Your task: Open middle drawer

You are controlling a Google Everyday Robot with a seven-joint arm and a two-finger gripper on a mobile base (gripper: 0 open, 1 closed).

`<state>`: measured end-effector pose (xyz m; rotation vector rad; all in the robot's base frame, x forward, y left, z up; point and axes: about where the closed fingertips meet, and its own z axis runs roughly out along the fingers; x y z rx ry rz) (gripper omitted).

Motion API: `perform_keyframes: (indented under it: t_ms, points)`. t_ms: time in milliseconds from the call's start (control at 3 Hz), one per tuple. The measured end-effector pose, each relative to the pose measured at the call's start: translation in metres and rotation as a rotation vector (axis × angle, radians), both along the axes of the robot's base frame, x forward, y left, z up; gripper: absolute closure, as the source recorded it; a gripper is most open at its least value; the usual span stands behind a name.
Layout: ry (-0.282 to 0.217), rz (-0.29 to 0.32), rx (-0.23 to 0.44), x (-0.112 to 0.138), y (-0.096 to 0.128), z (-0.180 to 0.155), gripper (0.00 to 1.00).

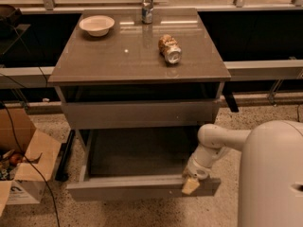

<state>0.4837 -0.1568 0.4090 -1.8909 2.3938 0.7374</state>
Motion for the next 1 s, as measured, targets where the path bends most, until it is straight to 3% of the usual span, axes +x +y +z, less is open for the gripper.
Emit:
perform_keyframes:
  t_ms: [333,667,1000]
  points:
    - [0.042,-0.032,0.001,-0.030,-0.002,-0.004,0.61]
    - [0.042,-0.032,0.001,-0.029,-0.002,-0.004,0.38]
    - [0.087,-0.101,0.002,-0.066,-0.006,-0.010,0.16]
